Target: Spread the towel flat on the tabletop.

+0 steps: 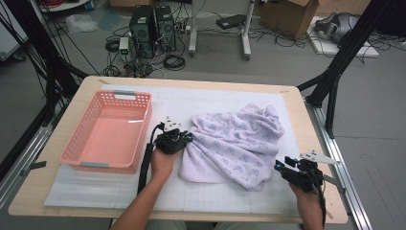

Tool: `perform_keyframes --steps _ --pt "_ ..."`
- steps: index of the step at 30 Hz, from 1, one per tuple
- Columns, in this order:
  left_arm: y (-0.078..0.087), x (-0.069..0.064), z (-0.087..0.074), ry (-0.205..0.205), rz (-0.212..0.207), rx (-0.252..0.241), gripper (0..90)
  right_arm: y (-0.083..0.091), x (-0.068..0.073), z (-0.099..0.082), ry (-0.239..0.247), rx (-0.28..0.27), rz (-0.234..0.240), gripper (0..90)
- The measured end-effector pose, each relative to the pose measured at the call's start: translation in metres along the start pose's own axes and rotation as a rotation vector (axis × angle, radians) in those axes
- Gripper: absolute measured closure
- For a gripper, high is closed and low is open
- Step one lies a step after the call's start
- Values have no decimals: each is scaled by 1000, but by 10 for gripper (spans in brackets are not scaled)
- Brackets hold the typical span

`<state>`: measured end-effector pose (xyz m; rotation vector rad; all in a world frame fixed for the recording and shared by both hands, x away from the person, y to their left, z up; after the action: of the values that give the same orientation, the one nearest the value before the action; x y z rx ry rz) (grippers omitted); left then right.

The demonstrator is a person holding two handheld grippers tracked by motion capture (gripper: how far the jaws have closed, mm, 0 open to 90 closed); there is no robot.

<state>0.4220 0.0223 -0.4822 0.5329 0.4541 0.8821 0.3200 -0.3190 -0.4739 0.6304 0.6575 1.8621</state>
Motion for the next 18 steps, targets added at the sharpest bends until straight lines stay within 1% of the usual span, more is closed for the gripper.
perform_keyframes --steps 2,3,5,6,7,8,9,10,11,12,13,14,15,16,17,18 --pt "4 0 -1 -13 -6 -8 769 -8 6 5 13 12 18 524" --pt "5 -1 -2 -14 -10 -11 766 -15 11 9 27 19 26 523" --pt "8 -3 -3 -31 -18 -15 756 -25 19 13 51 40 49 512" --pt "9 -5 -3 -25 -32 -23 740 -31 24 14 63 53 59 509" --pt "10 -7 -3 -19 -44 -35 708 -37 29 15 81 69 73 503" --pt "10 -9 -5 -18 -54 -32 656 -43 33 15 95 90 85 498" --pt "9 -10 -7 -28 -67 -20 588 -49 36 15 109 111 87 498" --pt "8 -12 -9 -27 -73 -7 521 -55 39 15 124 131 90 499" --pt "7 -14 -12 -36 -73 5 479 -61 41 13 142 159 85 499" --pt "6 -15 -15 -47 -69 18 457 -66 42 11 159 182 79 502" --pt "4 -16 -17 -54 -68 31 446 -68 43 13 184 171 58 539" --pt "2 -17 -18 -61 -71 44 437 -70 43 14 188 175 51 583" --pt "0 -19 -20 -57 -74 53 434 -71 42 16 180 182 48 666" --pt "-3 -20 -22 -63 -70 70 436 -72 40 18 191 191 40 760" --pt "-5 -20 -23 -75 -55 83 456 -74 39 21 201 201 50 852" --pt "-5 -20 -23 -93 -32 91 529 -76 38 25 215 209 50 860"
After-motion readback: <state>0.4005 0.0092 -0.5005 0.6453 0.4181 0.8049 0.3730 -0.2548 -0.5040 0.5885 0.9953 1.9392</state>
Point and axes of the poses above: each handheld gripper's, and its own axes: y roughly backward along the jaws, z roughly out of its top, x roughly to its left, the point moved 9 cm from there along -y, roughly forward along the jaws, and after that the axes turned 8 degrees about x, right-handed, at the moved point
